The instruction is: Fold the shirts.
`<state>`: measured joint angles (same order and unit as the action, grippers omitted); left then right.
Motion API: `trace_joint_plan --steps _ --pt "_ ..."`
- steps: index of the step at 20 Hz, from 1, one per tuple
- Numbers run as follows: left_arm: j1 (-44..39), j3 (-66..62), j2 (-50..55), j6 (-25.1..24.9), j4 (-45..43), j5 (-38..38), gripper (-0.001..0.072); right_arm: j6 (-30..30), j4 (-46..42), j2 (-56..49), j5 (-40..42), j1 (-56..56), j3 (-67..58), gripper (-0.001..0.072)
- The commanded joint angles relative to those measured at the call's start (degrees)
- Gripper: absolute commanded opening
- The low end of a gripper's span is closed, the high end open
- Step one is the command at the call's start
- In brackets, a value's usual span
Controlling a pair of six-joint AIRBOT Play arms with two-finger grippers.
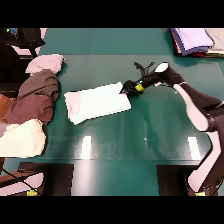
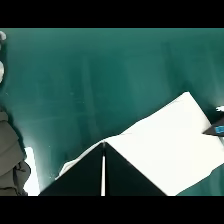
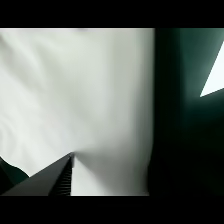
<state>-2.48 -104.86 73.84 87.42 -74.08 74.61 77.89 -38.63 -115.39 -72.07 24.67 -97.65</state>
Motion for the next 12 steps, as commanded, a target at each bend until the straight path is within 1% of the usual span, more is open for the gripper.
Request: trace_joint_plan --steps 1,2,3,4,5,8,10,12 --pt "0.0 0.1 0.0 0.0 1.9 0.0 0.0023 0.1 4.5 -7.4 -2.8 4.7 -8.1 0.0347" --pt "0.0 0.1 0.0 0.0 2.8 0.0 0.0023 0.1 4.4 -8.6 -3.8 5.6 -10.0 0.0201" --pt "0.0 0.1 0.0 0.0 3.6 0.0 0.0023 0.1 4.4 -9.4 -4.1 6.1 -11.7 0.0116" --pt "0.0 0.1 0.0 0.0 4.4 0.0 0.0023 0.1 4.1 -9.4 -3.9 6.2 -12.9 0.011" --pt "-0.5 0.1 0.1 0.0 4.6 0.0 0.0022 0.1 4.0 -9.0 -4.1 5.8 -14.3 0.0038" --pt "-4.4 0.1 0.1 -0.7 2.9 0.5 0.0022 0.1 2.5 -5.2 -4.0 1.7 -15.8 0.0034" --pt "-7.8 0.1 0.1 -0.9 2.4 0.4 0.0022 0.3 -3.5 0.0 -3.1 -3.0 -13.5 0.0034" --pt "-10.8 0.1 0.1 -1.5 2.1 0.4 0.0023 1.9 -10.2 6.8 -2.7 -9.4 -8.9 0.0034"
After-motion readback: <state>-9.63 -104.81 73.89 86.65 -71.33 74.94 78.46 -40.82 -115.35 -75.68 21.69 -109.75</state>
